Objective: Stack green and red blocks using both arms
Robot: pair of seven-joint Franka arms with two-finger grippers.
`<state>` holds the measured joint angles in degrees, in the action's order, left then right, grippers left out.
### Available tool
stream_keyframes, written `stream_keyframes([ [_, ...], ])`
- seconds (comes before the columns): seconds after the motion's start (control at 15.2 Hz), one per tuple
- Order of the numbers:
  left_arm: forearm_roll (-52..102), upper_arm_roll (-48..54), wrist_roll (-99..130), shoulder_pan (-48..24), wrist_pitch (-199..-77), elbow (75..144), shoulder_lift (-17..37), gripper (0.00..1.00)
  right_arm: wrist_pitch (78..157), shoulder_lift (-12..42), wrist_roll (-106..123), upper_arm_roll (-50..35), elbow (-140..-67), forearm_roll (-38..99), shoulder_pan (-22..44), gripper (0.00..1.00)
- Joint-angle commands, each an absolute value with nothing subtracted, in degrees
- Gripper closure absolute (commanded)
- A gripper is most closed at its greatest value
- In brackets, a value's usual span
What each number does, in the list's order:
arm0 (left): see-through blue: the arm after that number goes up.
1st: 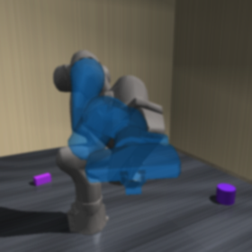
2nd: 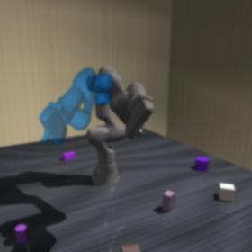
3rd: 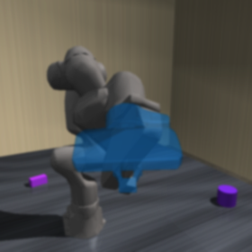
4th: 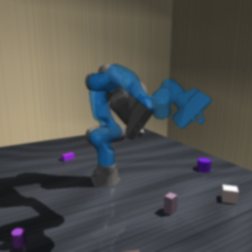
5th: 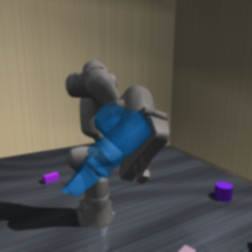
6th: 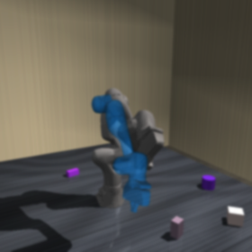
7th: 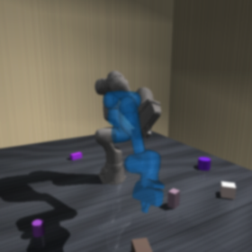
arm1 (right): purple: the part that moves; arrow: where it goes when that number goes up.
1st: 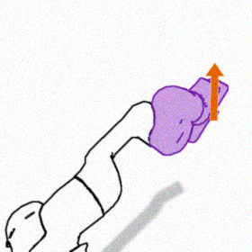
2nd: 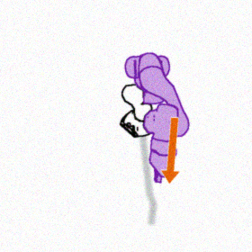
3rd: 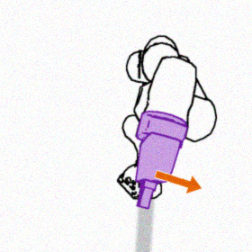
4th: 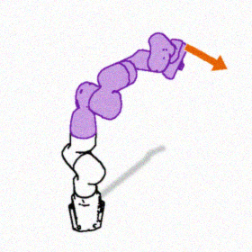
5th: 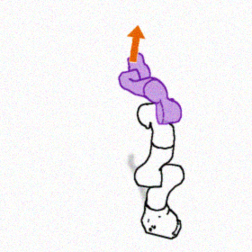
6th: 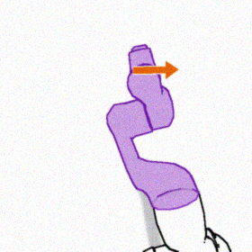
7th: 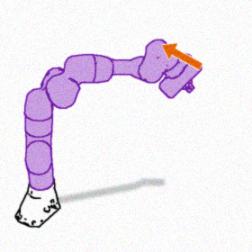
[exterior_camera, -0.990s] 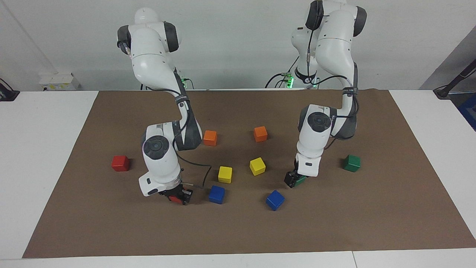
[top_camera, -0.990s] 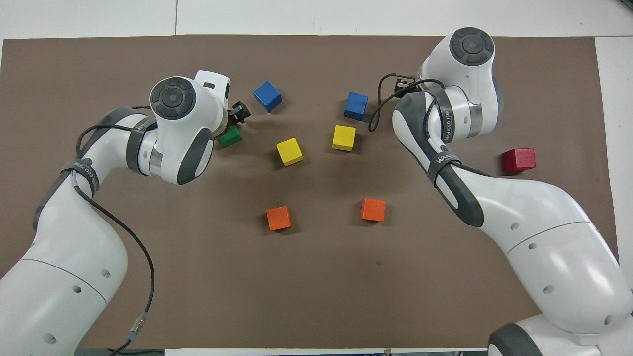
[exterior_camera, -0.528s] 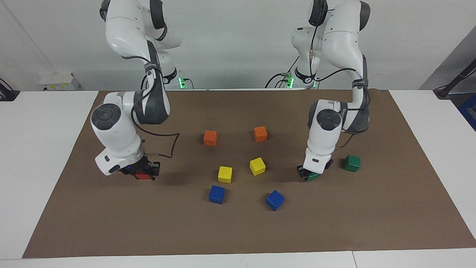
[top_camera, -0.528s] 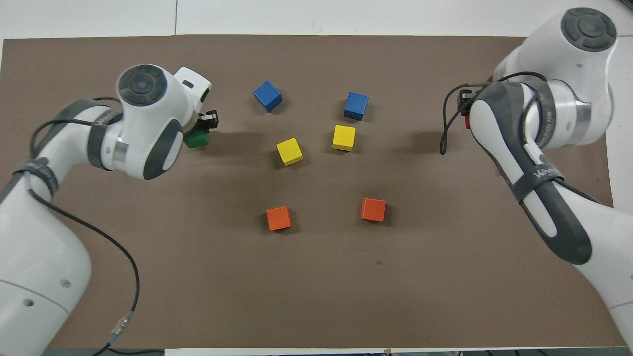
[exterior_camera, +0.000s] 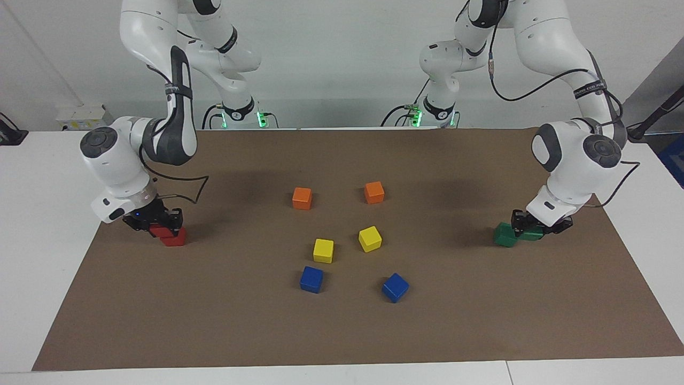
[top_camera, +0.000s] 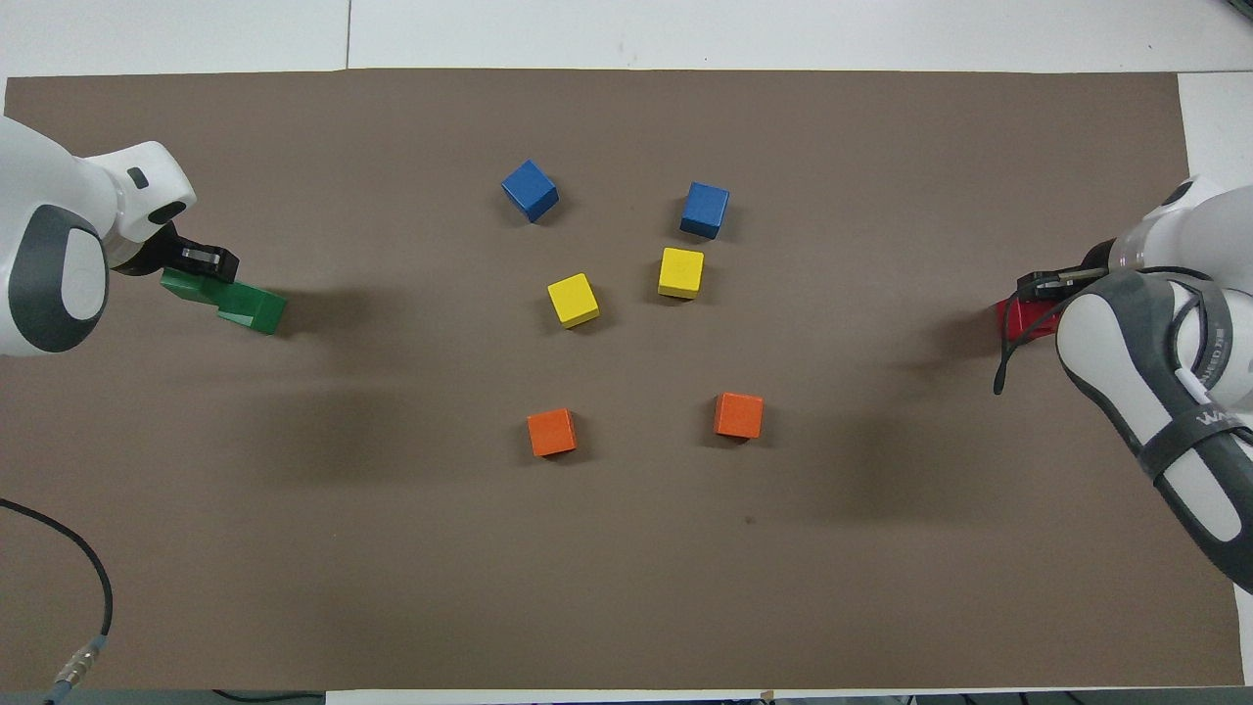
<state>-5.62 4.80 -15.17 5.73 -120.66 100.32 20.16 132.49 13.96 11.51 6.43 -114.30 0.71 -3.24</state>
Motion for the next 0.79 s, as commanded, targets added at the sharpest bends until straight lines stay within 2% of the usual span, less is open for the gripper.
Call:
stream_keyframes([
  [0.0, -4.9, 5.0, -18.5, 5.3, -121.6, 102.9, 19.5, 1.0, 134.4, 12.5, 10.4, 5.5, -116.3, 0.2, -3.6, 1.0],
  [0.59, -2.5, 5.1, -21.0, 6.0, -121.5, 105.0, 19.1, 1.0, 135.5, 13.5, 8.7, 5.4, -116.5, 0.5, -4.3, 1.0],
  [0.66, -1.1, 5.1, -22.3, 6.8, -121.4, 105.3, 19.1, 1.0, 135.4, 13.5, 8.6, 5.4, -116.5, 0.5, -4.4, 0.74],
  [0.73, -0.2, 5.2, -24.1, 7.2, -121.5, 105.3, 19.1, 1.0, 135.4, 13.5, 8.7, 5.5, -116.5, 0.5, -4.3, 0.06],
])
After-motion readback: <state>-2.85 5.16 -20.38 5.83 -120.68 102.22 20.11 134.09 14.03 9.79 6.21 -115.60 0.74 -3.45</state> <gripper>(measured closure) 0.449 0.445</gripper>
